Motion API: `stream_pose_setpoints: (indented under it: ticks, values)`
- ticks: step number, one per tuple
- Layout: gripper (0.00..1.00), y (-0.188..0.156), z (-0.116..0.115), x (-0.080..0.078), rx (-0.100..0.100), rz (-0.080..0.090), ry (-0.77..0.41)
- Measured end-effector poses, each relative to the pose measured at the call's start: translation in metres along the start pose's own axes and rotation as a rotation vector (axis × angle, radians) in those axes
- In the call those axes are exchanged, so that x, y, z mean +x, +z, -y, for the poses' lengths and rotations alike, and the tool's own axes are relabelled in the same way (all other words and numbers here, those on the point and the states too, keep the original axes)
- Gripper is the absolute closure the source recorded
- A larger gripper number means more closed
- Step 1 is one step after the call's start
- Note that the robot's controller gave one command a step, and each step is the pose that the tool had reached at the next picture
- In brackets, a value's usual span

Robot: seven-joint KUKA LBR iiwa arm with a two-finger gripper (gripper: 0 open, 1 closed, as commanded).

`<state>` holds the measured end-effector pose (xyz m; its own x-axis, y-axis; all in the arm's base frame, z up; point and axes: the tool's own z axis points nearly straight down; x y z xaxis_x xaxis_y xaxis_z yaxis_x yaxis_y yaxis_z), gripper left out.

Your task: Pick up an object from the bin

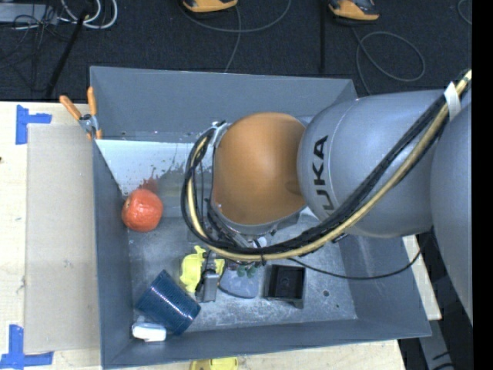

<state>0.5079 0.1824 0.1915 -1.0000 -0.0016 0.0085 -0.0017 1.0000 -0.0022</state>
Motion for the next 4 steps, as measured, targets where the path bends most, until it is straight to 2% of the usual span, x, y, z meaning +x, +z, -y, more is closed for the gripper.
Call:
stream_pose_setpoints:
  ticks: [1,2,3,4]
  values:
    - [0.00,-0.004,0.001,-0.002,-0.002,0.007,0.002]
    - [0.00,0.048,0.022,-0.017,-0.004,0.013,0.019]
    - [1.00,0.093,0.032,-0.028,-0.003,0.006,0.153]
    - [1.00,0.093,0.032,-0.028,-0.003,0.006,0.154]
